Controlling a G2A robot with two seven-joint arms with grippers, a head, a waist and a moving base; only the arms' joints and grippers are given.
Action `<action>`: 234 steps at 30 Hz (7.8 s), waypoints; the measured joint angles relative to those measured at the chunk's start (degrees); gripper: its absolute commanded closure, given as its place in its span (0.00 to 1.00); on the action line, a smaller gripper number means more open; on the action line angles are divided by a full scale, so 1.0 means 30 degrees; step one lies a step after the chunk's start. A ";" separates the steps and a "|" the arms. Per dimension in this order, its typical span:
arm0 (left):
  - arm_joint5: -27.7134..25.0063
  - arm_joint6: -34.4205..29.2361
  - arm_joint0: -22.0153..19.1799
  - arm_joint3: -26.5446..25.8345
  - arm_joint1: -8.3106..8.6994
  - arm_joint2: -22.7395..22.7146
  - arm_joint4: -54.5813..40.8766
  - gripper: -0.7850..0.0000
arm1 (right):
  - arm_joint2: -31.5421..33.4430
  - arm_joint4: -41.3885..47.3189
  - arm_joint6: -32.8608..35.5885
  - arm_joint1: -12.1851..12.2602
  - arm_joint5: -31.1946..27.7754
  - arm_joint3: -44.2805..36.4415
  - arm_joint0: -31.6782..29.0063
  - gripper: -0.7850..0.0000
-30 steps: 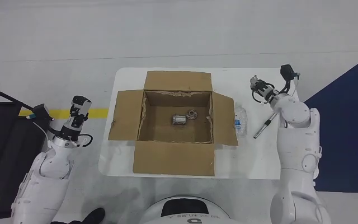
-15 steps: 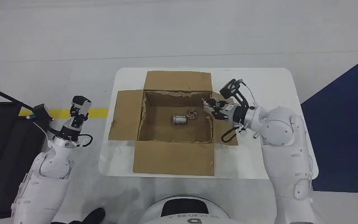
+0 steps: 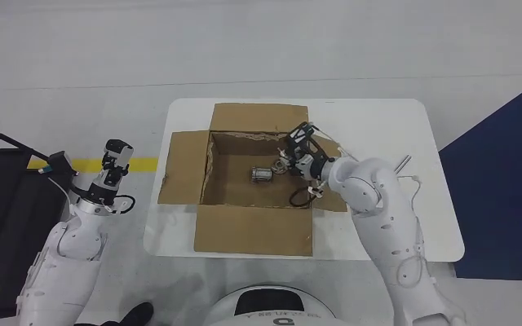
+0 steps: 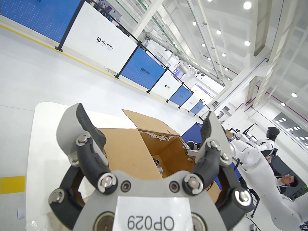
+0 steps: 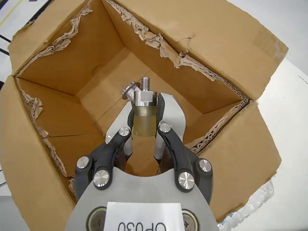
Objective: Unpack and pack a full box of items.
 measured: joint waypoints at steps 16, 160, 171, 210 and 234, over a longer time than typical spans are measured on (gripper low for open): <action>0.0000 0.0000 0.0000 0.0000 0.0000 0.0000 0.0000 0.00 | 0.4693 0.1598 -0.2626 0.0730 0.1434 -0.3019 -0.2062 0.02; 0.0000 0.0000 0.0000 0.0000 0.0000 0.0000 0.0000 0.00 | 0.6942 0.2102 -0.7282 0.2528 0.1471 -0.4147 -0.4992 0.00; 0.0000 0.0000 0.0000 0.0000 0.0000 0.0000 0.0000 0.00 | 0.4708 -0.1764 -0.1519 0.2499 0.7198 0.1823 -0.1346 0.00; 0.0000 0.0000 0.0000 0.0000 0.0000 0.0000 0.0000 0.00 | 0.8710 0.6706 -0.3228 0.2706 0.5632 0.0874 -0.2129 1.00; 0.0000 0.0000 0.0000 0.0000 0.0000 0.0000 0.0000 0.00 | -0.2256 -0.2912 -0.0264 0.2513 0.3389 -0.4769 -0.1451 1.00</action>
